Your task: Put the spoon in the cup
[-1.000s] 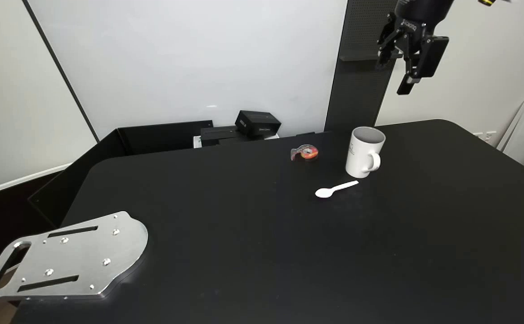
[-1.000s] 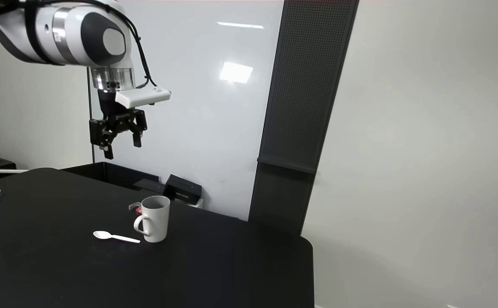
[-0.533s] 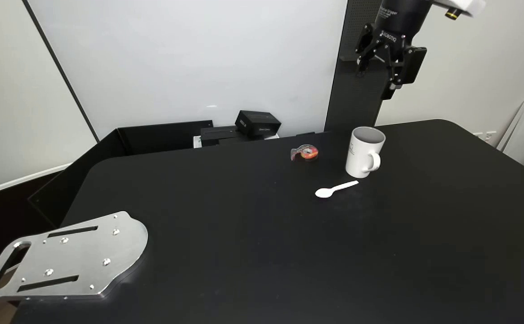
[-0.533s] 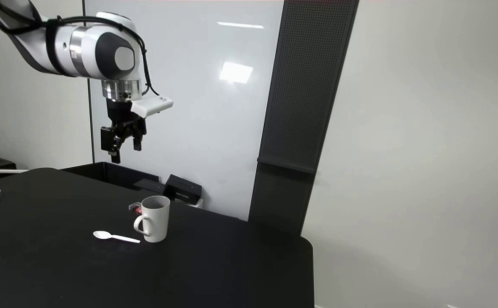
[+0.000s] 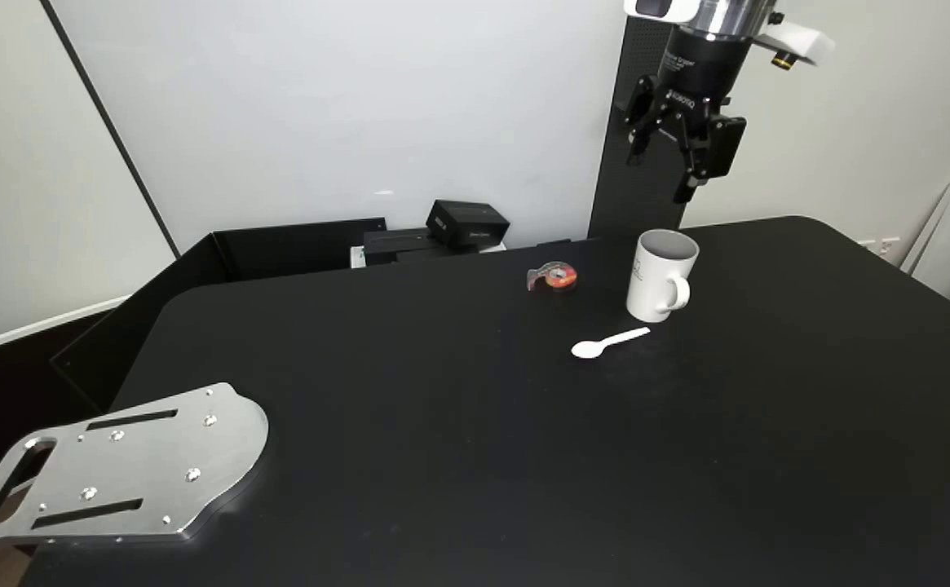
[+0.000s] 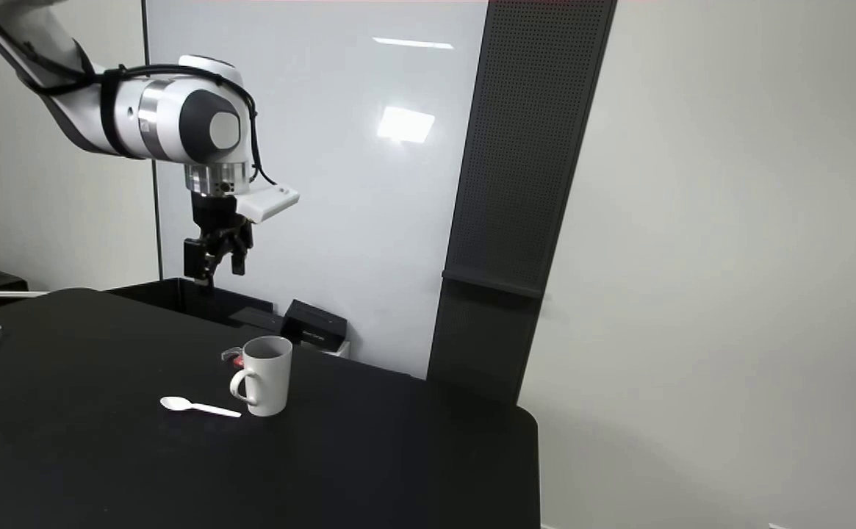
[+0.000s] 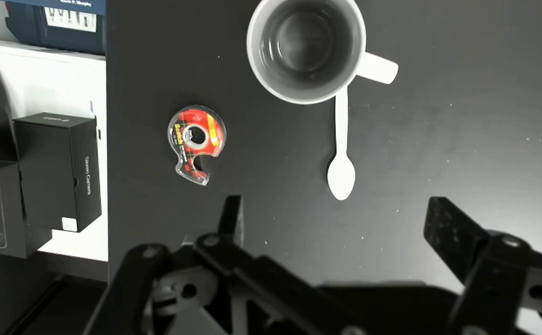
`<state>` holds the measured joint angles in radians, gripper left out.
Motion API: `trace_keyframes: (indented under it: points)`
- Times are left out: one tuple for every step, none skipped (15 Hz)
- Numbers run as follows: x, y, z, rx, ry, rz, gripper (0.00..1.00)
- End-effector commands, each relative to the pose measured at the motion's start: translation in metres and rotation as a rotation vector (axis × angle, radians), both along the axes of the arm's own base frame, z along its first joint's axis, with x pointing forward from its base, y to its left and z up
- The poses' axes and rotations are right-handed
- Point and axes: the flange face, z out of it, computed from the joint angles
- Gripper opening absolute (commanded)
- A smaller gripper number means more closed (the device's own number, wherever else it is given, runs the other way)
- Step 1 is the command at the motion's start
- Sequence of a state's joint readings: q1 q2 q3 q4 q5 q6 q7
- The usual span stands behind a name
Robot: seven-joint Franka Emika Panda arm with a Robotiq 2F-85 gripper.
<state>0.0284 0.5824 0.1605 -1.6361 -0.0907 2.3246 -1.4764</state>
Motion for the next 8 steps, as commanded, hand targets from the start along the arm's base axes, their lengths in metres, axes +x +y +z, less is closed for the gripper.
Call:
trace_keyframes:
  points:
    - [0.012, 0.006, -0.021, -0.028, 0.021, 0.024, 1.00]
    - [0.012, 0.007, -0.029, -0.033, 0.029, 0.030, 1.00]
    - [0.013, 0.008, -0.036, -0.040, 0.034, 0.035, 1.00]
    - [0.014, 0.008, -0.043, -0.045, 0.044, 0.037, 1.00]
    - [0.014, 0.009, -0.049, -0.048, 0.051, 0.038, 1.00]
    - [0.014, 0.010, -0.054, -0.053, 0.056, 0.042, 1.00]
    - [0.014, 0.012, -0.060, -0.059, 0.059, 0.049, 1.00]
    - [0.014, 0.013, -0.065, -0.063, 0.067, 0.054, 1.00]
